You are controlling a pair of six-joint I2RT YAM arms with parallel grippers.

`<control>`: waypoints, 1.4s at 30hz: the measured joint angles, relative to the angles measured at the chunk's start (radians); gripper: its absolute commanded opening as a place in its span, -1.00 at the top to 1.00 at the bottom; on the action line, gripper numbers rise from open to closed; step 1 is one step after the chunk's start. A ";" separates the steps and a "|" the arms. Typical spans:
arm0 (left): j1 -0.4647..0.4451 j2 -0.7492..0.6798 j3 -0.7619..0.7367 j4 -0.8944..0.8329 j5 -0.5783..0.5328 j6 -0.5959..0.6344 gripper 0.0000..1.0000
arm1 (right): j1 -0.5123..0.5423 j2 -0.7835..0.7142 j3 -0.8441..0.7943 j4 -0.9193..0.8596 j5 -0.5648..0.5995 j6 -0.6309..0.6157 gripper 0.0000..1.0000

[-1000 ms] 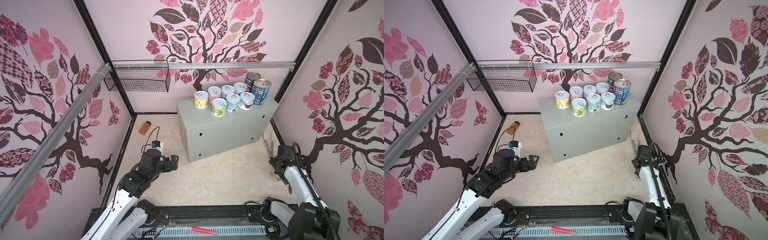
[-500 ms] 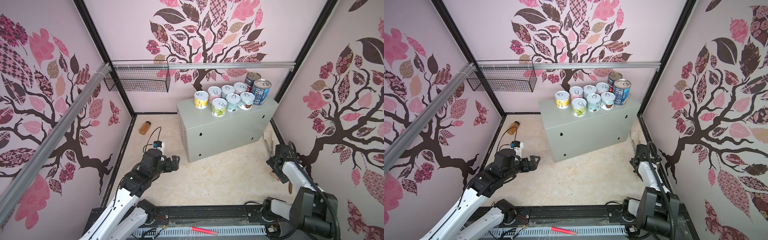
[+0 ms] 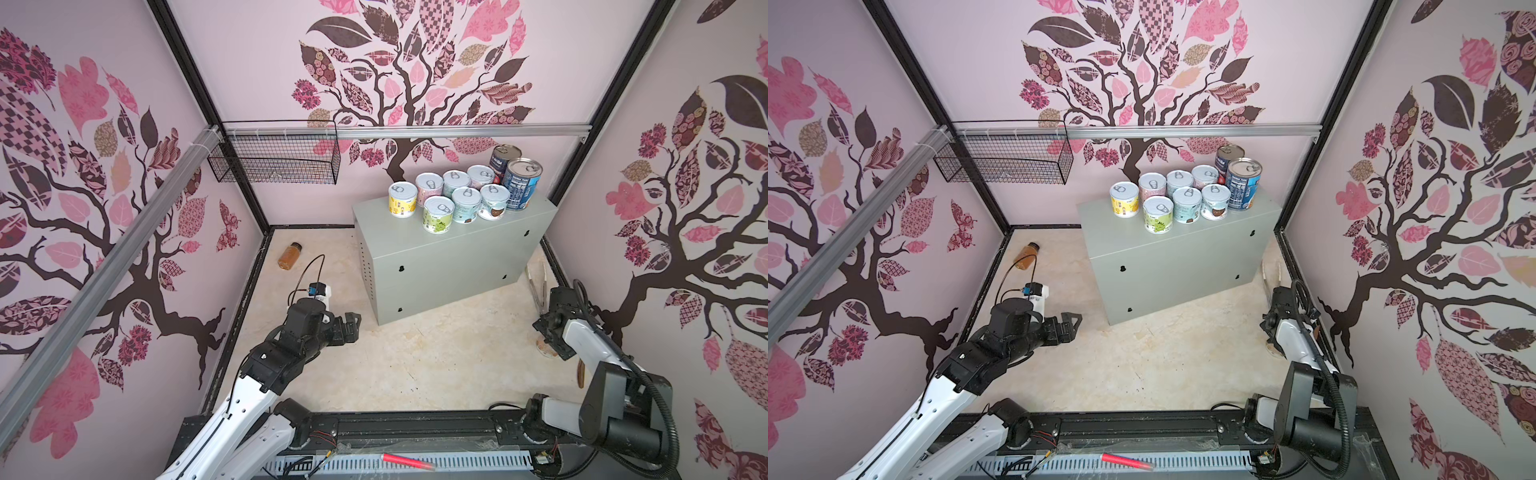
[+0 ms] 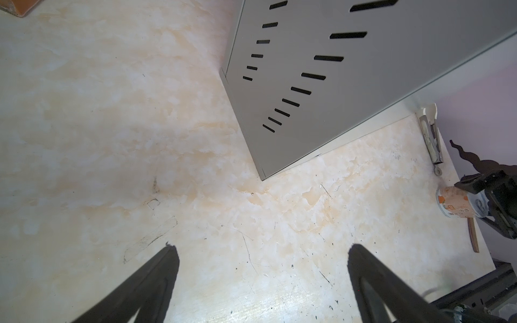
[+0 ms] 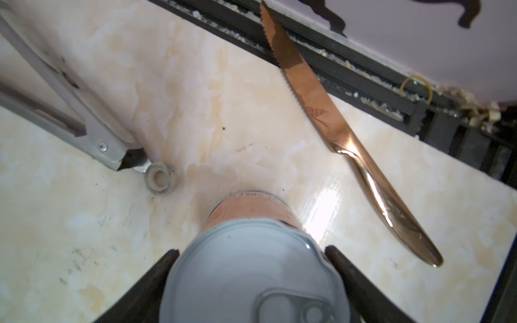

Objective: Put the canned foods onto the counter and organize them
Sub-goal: 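Lower the right gripper over the pink-labelled can and close around it, then lift the pink-labelled can with the right gripper and carry it toward the cabinet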

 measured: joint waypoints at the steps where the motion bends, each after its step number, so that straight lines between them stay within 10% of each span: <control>1: 0.000 0.002 0.000 0.000 0.000 0.000 -0.96 | 0.000 0.000 0.000 0.008 -0.005 -0.009 -0.40; 14: 0.007 0.012 0.000 0.000 0.008 0.003 -0.96 | 0.048 0.000 -0.005 0.056 -0.096 -0.176 -0.21; 42: 0.039 0.023 0.000 0.000 0.001 0.005 -0.96 | 1.136 0.212 0.164 0.083 -0.047 -0.158 -0.24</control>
